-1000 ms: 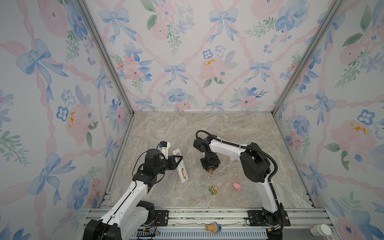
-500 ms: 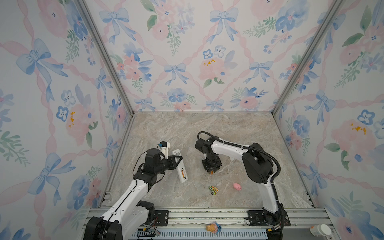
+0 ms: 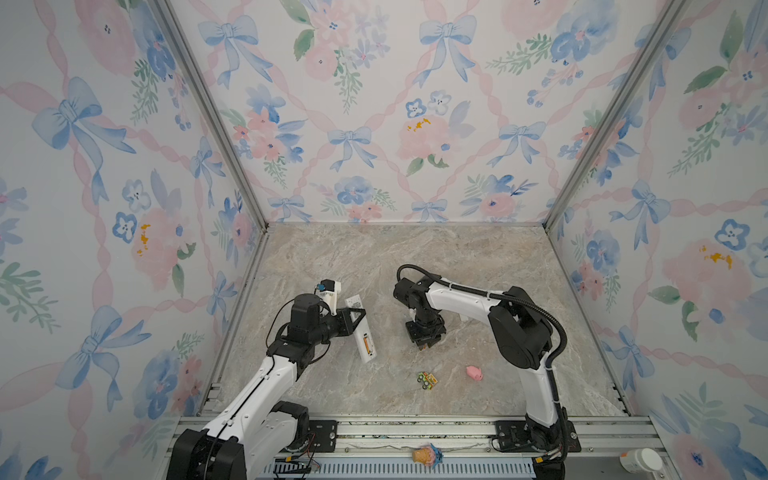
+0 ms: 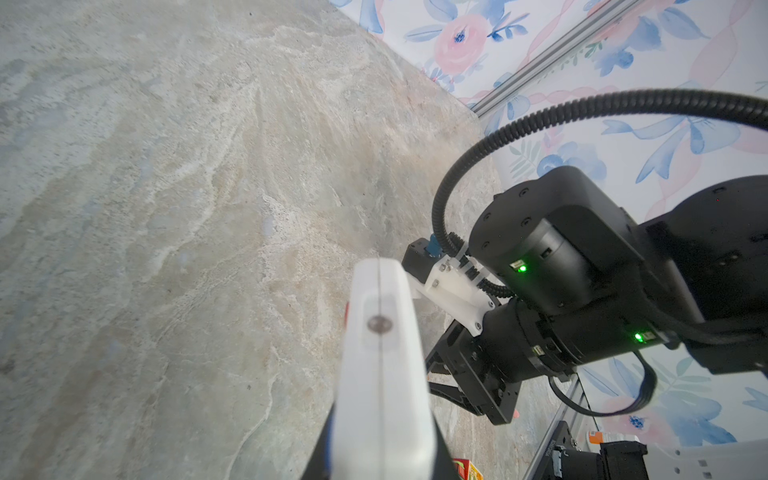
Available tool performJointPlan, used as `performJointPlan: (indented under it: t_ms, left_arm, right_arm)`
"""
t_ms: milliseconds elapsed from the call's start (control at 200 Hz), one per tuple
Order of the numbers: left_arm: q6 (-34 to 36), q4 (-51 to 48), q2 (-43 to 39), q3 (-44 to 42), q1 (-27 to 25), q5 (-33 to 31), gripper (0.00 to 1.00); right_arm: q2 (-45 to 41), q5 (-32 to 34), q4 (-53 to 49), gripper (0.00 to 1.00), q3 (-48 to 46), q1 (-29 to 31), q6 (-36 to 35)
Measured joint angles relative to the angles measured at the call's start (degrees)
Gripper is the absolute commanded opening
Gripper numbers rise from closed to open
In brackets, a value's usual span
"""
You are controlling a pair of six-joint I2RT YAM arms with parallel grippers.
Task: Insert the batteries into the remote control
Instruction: 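Hold the battery upright in the right gripper and shift toward the remote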
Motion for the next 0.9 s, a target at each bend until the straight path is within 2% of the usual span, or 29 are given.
performJointPlan:
  t_ms: [445, 665, 900]
  left_arm:
    - [-0.24, 0.02, 0.00, 1.07, 0.00, 0.17, 0.00]
    - [-0.46, 0.04, -0.11, 1.07, 0.00, 0.17, 0.00]
    - [-0.44, -0.13, -0.11, 1.07, 0.00, 0.15, 0.00]
  right_arm:
    - [-0.70, -0.31, 0.76, 0.23, -1.01, -0.20, -0.87]
    - [-0.72, -0.24, 0.79, 0.18, -1.01, -0.11, -3.61]
    - [-0.83, 0.13, 1.53, 0.17, -1.01, 0.79, -7.54]
